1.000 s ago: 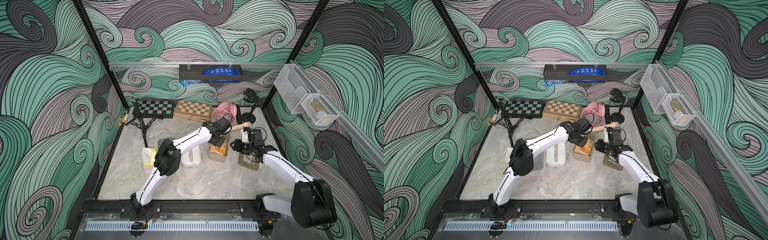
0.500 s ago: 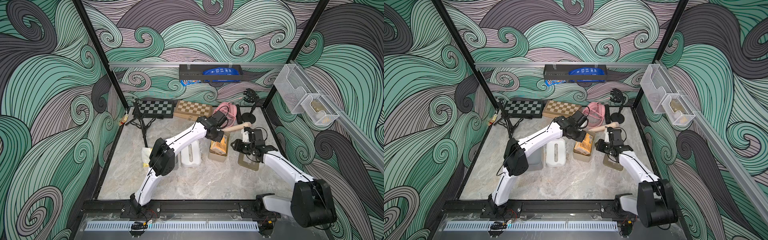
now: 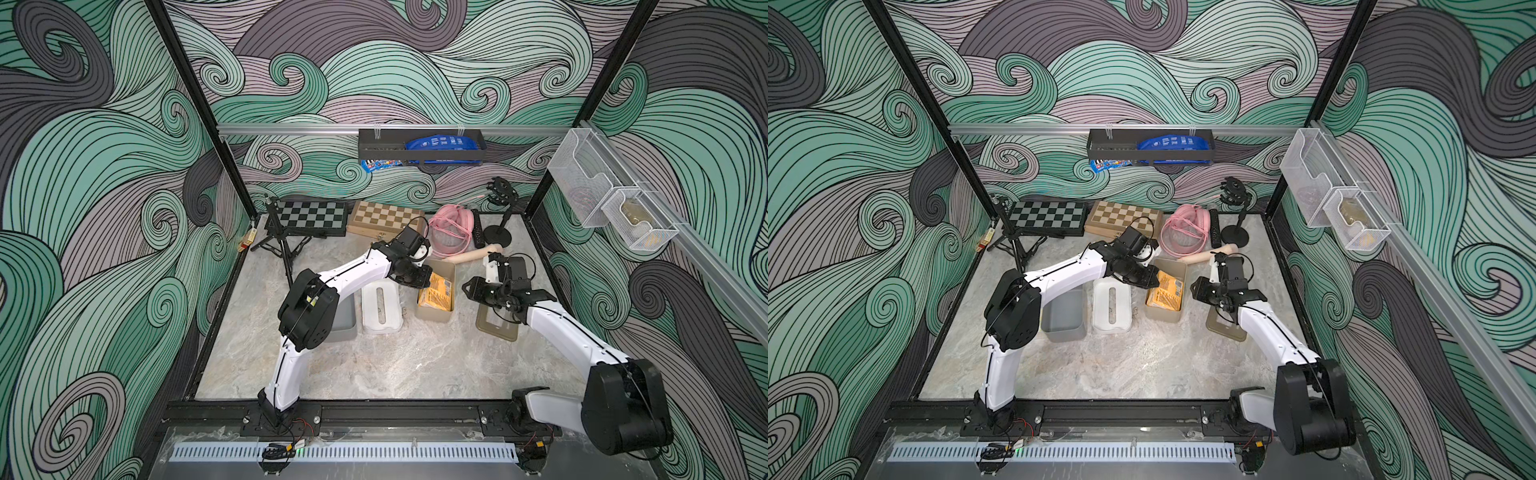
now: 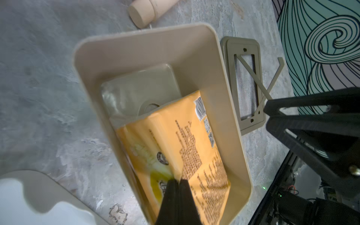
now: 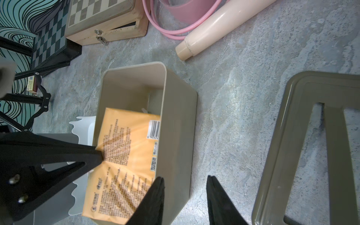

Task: Put the tissue paper into the tissue box
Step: Adjust the paper towel in the tissue box.

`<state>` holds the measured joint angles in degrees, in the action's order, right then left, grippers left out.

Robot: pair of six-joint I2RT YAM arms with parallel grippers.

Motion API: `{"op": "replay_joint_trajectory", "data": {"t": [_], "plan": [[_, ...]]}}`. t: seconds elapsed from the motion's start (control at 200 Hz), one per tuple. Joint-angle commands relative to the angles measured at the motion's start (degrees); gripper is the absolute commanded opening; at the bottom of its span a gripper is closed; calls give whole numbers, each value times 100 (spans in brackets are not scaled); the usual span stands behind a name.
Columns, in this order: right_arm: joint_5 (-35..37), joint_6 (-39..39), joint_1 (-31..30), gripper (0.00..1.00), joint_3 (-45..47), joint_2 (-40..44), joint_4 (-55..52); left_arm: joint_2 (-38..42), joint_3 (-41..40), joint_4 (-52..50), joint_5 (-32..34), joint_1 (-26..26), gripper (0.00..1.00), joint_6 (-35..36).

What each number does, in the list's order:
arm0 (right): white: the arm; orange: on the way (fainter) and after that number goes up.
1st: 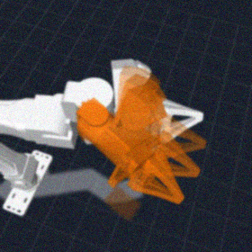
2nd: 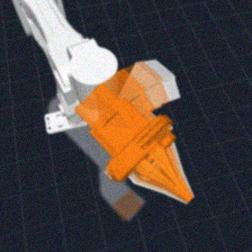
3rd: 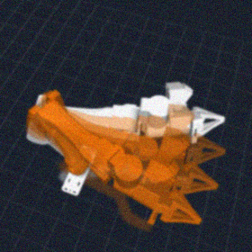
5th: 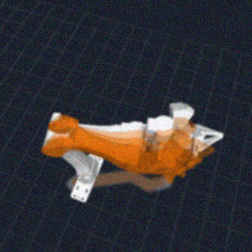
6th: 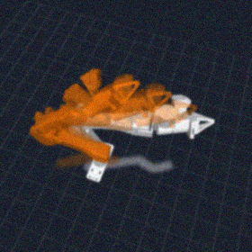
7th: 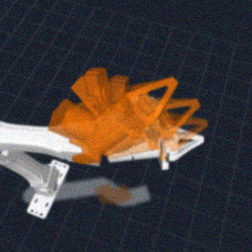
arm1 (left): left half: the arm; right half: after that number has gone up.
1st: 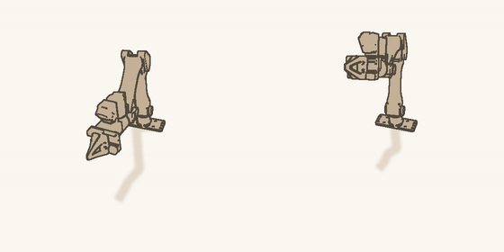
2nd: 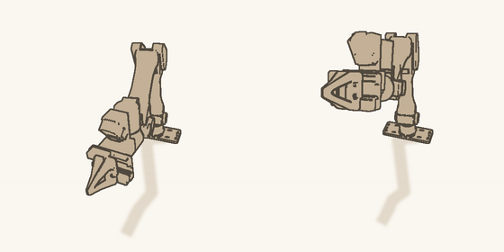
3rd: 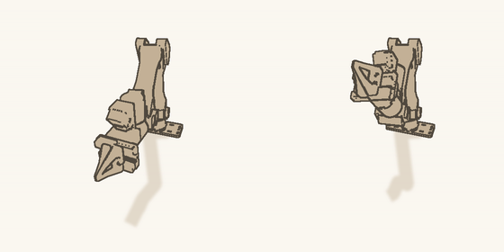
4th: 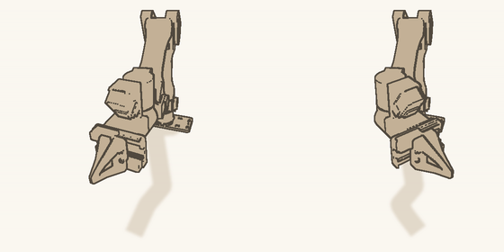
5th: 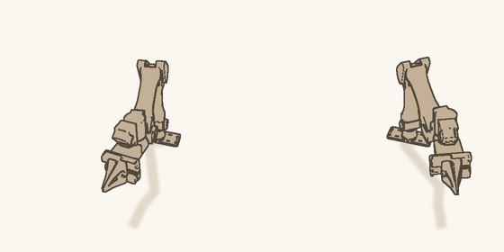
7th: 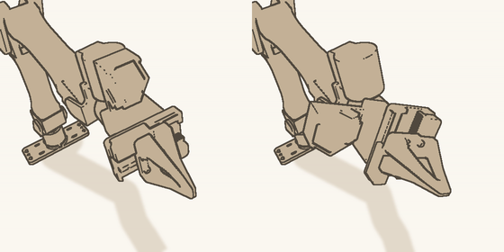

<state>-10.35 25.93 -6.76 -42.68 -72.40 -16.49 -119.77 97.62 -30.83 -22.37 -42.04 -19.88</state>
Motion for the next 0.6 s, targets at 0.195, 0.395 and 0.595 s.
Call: {"op": "replay_joint_trajectory", "data": {"t": [0.195, 0.395, 0.595], "plan": [[81, -92, 27, 40, -274, -54, -123, 604, 78, 784, -642, -41, 0, -61], [63, -110, 28, 41, -325, -125, -119, 387, -30, 636, -557, -41, 27, -61], [108, -110, 31, 43, -345, -116, -128, 68, 121, 54, -31, -85, 96, -27]]}}
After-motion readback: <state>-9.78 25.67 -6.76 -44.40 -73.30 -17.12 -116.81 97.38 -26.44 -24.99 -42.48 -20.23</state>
